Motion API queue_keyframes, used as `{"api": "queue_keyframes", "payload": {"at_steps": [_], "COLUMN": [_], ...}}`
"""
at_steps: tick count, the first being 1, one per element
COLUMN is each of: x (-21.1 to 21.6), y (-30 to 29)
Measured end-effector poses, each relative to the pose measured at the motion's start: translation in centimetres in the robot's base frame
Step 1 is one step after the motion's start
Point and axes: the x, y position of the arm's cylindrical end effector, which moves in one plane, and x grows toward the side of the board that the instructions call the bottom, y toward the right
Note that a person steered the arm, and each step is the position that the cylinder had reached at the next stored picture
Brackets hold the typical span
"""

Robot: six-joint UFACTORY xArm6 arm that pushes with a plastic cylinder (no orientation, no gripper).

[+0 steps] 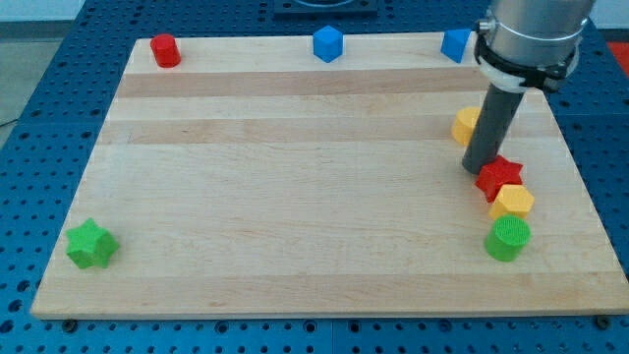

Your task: Push the green star towards center

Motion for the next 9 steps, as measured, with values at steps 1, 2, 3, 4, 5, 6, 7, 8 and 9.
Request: {"api": "queue_keyframes", "payload": {"at_steps": [1, 2, 3, 4, 5, 6, 7, 8, 9], "x": [0.0, 0.0, 0.0, 0.0, 0.0, 0.2, 0.5, 0.5, 3.0], "y": [-3.3, -11.6, -22.5, -33.9, -46.1, -48.5, -48.5, -48.5, -48.5]}}
